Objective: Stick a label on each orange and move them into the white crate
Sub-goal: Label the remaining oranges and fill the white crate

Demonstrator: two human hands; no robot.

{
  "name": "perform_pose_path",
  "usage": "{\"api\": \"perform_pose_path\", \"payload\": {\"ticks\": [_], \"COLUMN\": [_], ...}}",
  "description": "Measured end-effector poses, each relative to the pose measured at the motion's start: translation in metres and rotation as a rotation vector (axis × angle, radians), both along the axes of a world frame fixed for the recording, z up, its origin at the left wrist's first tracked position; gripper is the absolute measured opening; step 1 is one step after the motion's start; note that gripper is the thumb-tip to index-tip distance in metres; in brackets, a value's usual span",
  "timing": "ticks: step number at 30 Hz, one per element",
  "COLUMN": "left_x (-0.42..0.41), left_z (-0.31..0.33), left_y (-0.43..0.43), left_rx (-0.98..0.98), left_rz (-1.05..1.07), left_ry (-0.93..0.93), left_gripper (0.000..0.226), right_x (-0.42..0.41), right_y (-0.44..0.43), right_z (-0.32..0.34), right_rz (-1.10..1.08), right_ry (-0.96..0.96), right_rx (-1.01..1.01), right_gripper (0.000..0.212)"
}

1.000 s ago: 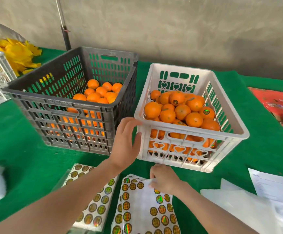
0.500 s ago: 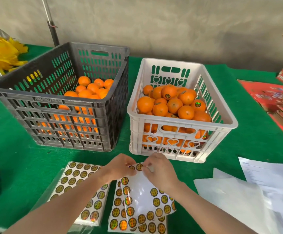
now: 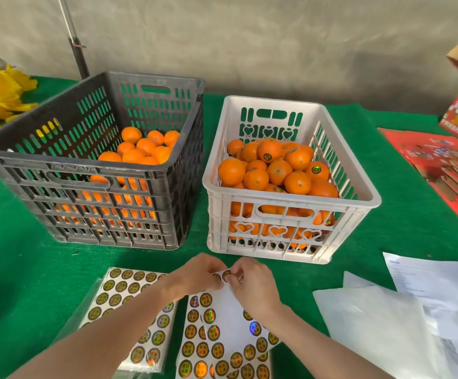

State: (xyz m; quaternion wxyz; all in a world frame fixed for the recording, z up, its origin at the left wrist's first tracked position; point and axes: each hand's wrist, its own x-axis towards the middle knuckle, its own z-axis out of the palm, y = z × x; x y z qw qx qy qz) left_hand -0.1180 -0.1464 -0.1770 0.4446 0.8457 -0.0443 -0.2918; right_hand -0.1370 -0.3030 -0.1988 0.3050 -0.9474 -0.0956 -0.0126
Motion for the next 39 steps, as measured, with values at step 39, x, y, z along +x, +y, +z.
{"api": "perform_pose_path", "payload": {"ticks": [39], "left_x": [0.104], "left_z": [0.170], "left_y": [0.206], "left_rx": [0.336], "left_rz": [0.457], "left_ry": [-0.957], "left_gripper": [0.015], "right_x": [0.183], "right_y": [0.190], "right_z": [0.173], "right_rz": [0.256], "right_ry": [-0.363], "right_rx": [0.192], "right_gripper": [0.053]}}
